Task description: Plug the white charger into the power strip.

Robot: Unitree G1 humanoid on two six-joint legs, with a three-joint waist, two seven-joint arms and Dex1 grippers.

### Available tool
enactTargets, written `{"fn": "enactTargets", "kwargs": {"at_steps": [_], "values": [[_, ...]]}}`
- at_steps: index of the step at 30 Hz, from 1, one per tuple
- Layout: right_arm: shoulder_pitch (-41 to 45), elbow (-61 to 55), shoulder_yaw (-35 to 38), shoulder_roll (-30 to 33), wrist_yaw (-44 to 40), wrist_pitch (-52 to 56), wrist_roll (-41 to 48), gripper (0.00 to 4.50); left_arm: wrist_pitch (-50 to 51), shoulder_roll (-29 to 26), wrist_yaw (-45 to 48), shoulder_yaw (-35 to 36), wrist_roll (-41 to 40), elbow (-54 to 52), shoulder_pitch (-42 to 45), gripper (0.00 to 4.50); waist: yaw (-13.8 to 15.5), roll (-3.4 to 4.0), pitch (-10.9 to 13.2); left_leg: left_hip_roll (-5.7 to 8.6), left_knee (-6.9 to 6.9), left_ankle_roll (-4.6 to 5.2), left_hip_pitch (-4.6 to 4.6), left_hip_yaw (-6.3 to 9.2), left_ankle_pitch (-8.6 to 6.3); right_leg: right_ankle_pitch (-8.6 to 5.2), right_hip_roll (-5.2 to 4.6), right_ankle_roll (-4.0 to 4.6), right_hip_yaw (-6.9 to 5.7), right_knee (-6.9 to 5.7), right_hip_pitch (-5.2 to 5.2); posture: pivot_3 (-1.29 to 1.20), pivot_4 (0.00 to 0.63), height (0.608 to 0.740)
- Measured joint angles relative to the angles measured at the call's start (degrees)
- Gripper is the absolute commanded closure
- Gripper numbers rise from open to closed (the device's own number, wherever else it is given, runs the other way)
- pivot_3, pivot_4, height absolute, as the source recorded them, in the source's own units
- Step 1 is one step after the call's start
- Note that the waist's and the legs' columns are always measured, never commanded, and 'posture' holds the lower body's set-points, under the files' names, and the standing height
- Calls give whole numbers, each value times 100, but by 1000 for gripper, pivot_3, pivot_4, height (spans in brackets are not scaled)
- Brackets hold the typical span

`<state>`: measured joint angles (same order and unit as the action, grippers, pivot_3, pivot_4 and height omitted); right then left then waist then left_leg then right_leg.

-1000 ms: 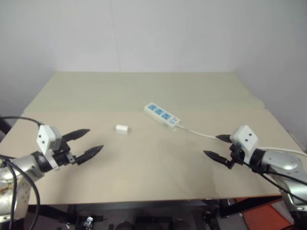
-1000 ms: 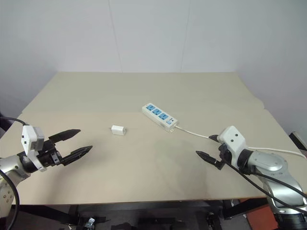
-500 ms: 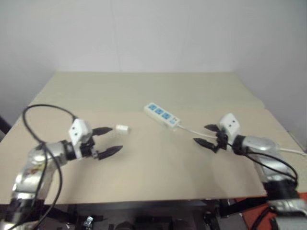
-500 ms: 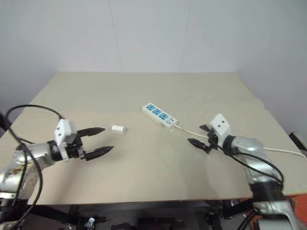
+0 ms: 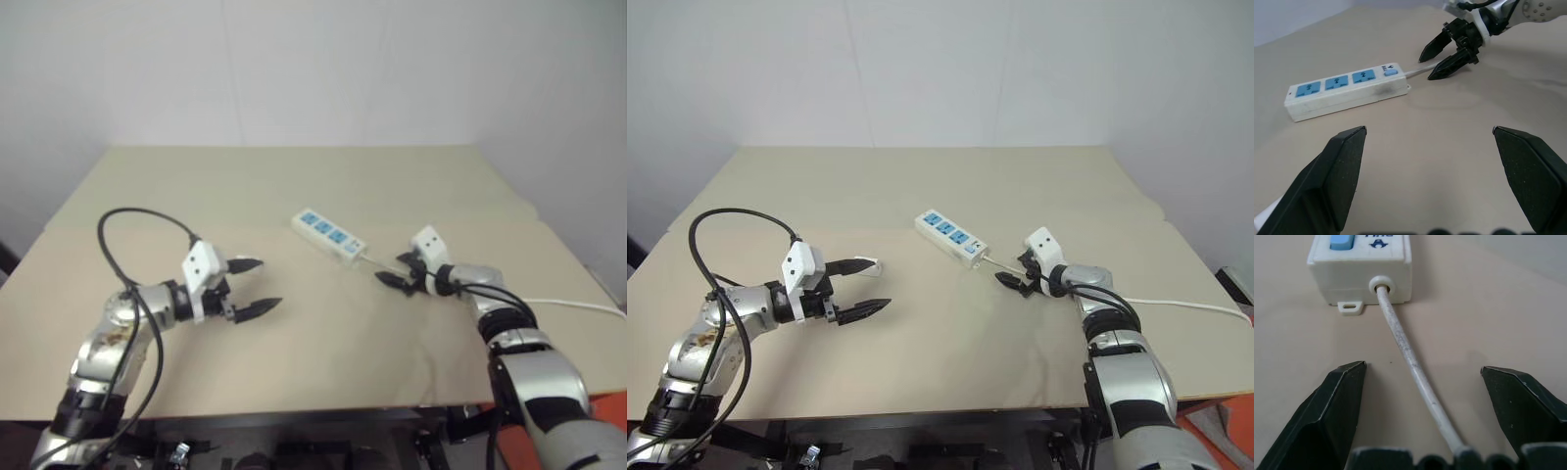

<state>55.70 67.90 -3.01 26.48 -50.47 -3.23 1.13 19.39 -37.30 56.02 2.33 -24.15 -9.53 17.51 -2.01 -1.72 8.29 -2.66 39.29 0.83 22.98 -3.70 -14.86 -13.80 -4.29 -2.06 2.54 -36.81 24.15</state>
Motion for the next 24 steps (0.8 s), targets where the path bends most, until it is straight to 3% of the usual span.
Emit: {"fn": "enactTargets", "kwargs": {"at_steps": [10,16,24], "values": [[33,48,-120,-33,-65,-433,-349,4487,-18,-23,-121,0,9,-91,-165,0,-62,0,0,-4,-3,0,-5,1,0,0,2,0,1,0,-2,0,150,740],[-242,-189,-81,-6,-116,-830,-376,4487,-66,-34,-120,3,16,-85,-186,0,-56,0,-1,-5,-5,-1,-8,1,0,0,2,0,1,0,-5,0,150,740],[-2010,-2596,-29,590,-1321,-1134,199,4487,-204,-178,-25,91,59,19,-151,0,-15,1,0,-3,-8,-1,-2,5,0,0,-2,0,0,3,-2,0,150,740]]}}
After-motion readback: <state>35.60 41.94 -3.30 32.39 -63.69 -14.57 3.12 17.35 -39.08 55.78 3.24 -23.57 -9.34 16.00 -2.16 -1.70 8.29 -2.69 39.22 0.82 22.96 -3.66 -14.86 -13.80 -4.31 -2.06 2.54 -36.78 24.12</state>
